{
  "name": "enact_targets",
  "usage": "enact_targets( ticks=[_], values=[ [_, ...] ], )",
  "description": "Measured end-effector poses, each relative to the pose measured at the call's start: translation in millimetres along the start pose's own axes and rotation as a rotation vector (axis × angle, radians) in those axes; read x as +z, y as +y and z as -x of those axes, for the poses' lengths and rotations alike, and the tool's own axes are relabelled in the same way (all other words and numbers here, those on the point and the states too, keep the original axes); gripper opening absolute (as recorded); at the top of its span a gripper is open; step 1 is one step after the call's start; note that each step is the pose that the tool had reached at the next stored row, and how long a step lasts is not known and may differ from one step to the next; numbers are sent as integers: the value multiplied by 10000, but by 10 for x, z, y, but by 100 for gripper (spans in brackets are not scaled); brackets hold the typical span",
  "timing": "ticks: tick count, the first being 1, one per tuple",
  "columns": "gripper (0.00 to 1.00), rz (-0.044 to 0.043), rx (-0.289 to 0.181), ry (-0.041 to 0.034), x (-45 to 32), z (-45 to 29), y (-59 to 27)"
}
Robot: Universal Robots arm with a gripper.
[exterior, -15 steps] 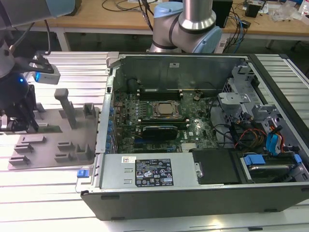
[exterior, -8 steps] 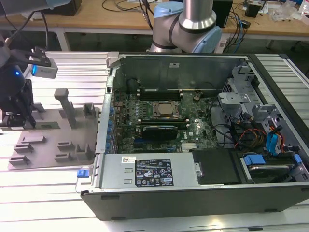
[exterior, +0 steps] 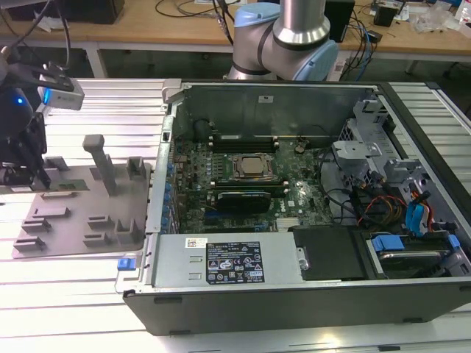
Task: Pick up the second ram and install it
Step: 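Pick up the second ram and move it above second insertion slot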
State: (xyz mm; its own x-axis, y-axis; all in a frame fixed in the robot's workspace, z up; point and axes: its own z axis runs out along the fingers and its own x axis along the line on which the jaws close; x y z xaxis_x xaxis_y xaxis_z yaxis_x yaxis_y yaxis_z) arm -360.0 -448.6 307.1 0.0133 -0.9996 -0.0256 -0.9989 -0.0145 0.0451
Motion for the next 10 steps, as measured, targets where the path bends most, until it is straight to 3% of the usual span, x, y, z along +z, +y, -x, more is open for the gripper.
enact_targets(
  ticks=[10],
  values=[
    [11, 0, 0, 0, -234, 6, 10]
  ],
)
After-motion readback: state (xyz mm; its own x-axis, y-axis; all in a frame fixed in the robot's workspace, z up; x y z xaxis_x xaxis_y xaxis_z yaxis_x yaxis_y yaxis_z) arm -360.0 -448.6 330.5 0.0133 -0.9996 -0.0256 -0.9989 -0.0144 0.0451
